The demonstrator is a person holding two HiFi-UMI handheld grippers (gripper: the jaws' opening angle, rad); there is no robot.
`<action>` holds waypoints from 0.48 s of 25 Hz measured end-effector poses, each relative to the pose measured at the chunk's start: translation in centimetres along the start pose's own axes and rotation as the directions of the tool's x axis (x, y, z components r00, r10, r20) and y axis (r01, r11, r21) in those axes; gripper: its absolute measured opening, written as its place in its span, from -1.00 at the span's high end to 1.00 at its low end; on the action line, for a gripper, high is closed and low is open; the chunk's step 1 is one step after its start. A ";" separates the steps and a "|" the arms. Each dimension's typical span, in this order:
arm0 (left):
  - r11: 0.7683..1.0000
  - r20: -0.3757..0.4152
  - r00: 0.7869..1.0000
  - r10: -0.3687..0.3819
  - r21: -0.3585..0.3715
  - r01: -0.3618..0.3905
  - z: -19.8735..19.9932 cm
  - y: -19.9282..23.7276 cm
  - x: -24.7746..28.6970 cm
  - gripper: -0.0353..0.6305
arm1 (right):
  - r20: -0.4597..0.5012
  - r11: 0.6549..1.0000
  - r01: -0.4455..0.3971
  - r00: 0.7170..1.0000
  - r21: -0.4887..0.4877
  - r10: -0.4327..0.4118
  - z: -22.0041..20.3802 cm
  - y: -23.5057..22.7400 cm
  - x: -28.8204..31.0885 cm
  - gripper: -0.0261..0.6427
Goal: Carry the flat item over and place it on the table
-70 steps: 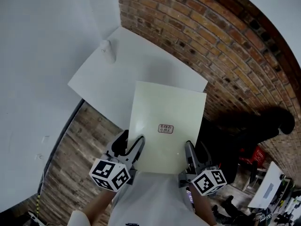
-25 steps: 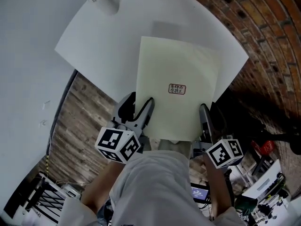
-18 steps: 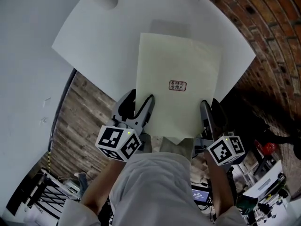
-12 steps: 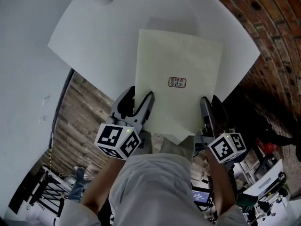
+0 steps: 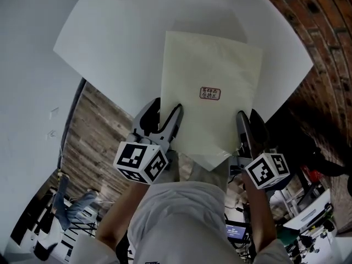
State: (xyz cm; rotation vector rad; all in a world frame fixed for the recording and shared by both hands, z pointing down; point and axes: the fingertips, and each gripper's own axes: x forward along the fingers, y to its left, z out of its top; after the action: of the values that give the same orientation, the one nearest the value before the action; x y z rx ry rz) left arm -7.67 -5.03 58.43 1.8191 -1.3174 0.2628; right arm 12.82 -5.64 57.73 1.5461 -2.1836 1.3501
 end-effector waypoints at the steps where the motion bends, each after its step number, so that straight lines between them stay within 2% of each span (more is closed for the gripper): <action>1: 1.000 -0.002 1.000 0.002 0.000 -0.002 0.0 0.3 0.1 0.11 | -0.002 1.000 0.001 1.000 -0.002 -0.001 -0.1 0.0 0.3 0.29; 12: 0.999 0.013 1.000 0.015 0.028 -0.016 -0.8 1.2 1.0 0.11 | -0.003 1.000 0.012 1.000 -0.025 -0.012 -1.1 -0.6 1.3 0.29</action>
State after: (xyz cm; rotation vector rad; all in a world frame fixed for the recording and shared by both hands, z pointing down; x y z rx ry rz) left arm -8.01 -5.20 60.15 1.8370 -1.3433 0.2799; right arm 12.27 -5.80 59.47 1.5451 -2.1778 1.3151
